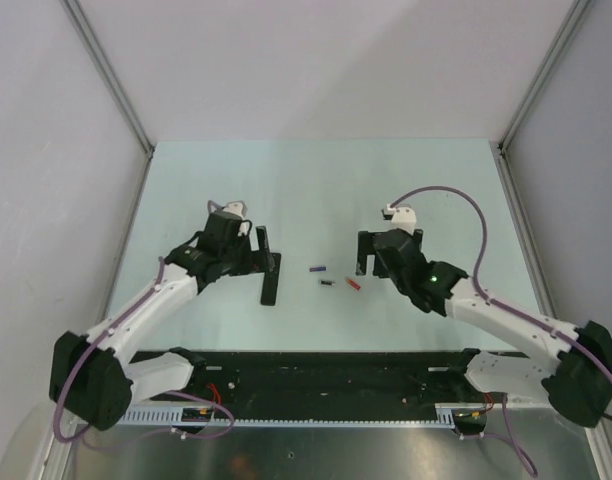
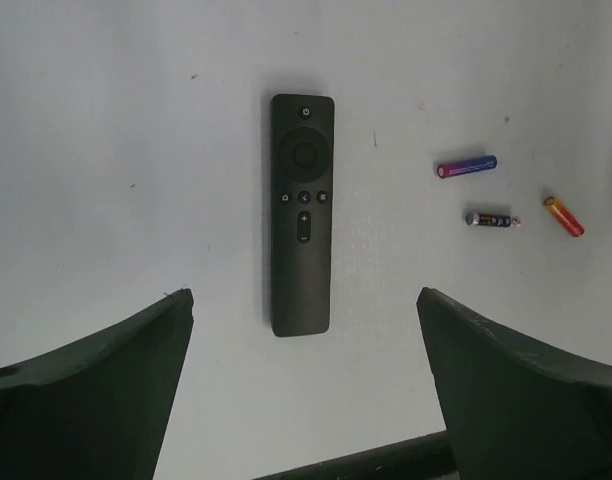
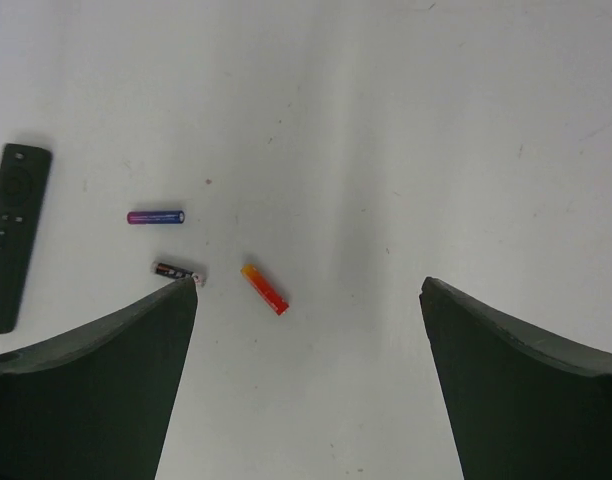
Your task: Load the batteries into the remote control
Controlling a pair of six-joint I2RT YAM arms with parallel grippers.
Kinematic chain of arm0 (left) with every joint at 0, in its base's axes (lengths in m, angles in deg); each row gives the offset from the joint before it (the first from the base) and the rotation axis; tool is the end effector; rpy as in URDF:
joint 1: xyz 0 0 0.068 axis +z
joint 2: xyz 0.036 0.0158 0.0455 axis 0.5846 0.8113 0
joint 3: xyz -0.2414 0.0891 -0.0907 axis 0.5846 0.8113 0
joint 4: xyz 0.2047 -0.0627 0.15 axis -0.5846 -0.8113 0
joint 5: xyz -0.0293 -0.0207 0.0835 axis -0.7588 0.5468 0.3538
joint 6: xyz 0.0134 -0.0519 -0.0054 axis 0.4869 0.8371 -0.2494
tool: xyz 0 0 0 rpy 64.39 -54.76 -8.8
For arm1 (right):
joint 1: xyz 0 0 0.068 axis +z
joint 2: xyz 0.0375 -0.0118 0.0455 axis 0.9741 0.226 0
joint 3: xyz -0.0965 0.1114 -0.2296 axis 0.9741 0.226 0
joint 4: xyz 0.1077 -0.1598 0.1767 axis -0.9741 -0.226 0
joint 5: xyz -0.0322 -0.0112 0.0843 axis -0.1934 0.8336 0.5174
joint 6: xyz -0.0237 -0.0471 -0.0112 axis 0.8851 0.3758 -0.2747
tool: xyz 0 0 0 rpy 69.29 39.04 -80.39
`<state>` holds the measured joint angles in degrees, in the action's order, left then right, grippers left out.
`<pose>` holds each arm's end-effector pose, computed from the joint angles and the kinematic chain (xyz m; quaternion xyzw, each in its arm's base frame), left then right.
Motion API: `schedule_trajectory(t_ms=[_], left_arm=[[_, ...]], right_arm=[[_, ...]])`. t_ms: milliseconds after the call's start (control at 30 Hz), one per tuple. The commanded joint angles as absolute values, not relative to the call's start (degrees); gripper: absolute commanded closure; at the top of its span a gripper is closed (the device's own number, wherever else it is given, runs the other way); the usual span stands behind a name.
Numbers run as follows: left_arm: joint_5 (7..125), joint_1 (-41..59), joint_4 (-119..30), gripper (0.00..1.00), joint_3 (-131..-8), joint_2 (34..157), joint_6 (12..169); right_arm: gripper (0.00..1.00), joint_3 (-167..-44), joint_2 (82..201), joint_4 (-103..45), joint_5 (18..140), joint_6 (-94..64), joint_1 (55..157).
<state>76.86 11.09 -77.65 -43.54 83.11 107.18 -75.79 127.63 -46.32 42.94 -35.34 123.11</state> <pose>0.2054 -0.0929 0.2539 -0.0363 0.9325 -0.1430 0.3296 0.1850 0.1681 0.2578 -0.0429 0.8815 0.0696 0.4651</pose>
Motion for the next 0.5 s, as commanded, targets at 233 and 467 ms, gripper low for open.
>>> schedule_trajectory(t_ms=[233,467], left_arm=[[78.76,9.85,-74.84,0.0,-51.57,97.25,101.08],[77.17,8.53,-72.73,0.04,-53.33,101.03,97.3]], right_arm=[[0.0,-66.99,111.67,-40.63,55.08,-32.29,119.13],[0.0,-66.99,112.81,-40.36,62.31,-32.02,114.82]])
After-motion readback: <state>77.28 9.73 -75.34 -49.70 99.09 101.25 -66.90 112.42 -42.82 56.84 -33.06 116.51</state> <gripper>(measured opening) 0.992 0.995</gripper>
